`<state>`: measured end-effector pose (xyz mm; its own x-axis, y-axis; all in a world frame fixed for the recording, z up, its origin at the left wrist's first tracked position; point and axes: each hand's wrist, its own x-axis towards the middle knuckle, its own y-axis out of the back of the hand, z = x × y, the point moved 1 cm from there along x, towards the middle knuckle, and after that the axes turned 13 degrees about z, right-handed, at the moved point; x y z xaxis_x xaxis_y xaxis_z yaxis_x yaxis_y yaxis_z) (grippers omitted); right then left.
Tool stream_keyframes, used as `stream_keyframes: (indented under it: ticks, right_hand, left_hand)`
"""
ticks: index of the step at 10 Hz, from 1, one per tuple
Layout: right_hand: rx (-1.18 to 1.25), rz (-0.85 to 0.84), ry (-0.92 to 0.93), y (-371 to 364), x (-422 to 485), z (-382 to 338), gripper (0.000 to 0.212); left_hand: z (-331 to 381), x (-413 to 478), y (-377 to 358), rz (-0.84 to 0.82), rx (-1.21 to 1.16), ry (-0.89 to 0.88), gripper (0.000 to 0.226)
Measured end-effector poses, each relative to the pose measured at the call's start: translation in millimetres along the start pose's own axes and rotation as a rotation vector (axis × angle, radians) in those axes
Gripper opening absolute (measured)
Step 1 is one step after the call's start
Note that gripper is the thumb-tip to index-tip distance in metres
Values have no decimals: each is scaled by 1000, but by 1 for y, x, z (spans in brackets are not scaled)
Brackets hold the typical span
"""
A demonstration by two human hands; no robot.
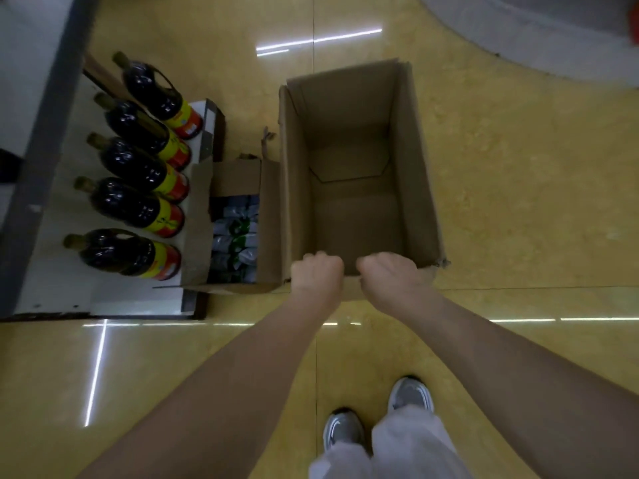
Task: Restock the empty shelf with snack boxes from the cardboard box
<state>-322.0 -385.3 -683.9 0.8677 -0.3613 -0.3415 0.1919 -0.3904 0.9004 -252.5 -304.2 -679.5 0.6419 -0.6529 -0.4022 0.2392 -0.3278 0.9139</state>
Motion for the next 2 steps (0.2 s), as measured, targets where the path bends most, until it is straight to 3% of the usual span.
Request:
stream_keyframes:
  ticks: [2]
  right_hand:
    - [51,104,32,104,-86,-43,8]
  left_hand:
    - [-19,-93,98,169,-107,56,15]
